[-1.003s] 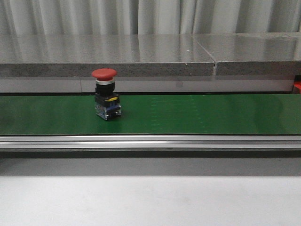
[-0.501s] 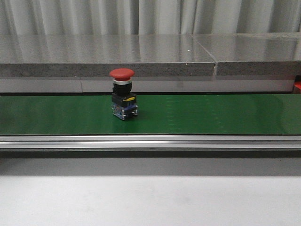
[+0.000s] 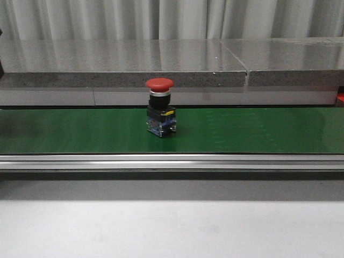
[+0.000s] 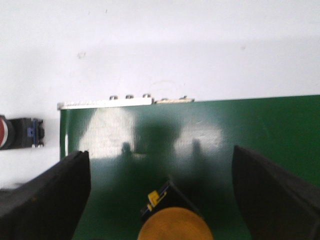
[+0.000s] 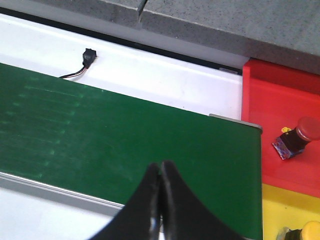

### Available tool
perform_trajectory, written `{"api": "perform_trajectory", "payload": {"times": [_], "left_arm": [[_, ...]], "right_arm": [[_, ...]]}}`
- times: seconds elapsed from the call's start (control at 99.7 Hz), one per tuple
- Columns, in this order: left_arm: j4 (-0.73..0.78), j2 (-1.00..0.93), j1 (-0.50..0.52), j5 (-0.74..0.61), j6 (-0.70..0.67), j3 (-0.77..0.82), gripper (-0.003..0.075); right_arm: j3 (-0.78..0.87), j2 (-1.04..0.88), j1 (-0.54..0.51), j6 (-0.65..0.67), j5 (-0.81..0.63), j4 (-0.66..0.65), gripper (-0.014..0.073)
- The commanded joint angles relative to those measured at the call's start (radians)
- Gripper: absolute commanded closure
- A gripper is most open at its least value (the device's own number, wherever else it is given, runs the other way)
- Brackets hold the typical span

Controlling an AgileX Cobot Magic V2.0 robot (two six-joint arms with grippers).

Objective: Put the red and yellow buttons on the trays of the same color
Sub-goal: 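Set the yellow button on the belt and open the left gripper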

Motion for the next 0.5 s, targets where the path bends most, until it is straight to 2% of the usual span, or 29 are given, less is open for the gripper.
{"api": "perform_trajectory", "payload": {"times": [0.0, 0.321, 0.491], "left_arm": [[-0.003, -0.040, -0.029, -0.027, 0.001, -0.071, 0.0148], [-0.017, -0.191, -0.057, -0.044, -0.018, -0.077, 0.0150], [-0.017, -0.344, -0.057, -0.118, -0.026, 0.021, 0.0153]], "right_arm": [[-0.024, -0.008, 0.001, -0.005, -0.066, 0.008, 0.0662], [-0.024, -0.008, 0.001, -0.005, -0.066, 0.008, 0.0662], [-0.024, -0.008, 0.001, -0.005, -0.066, 0.008, 0.0662]]}}
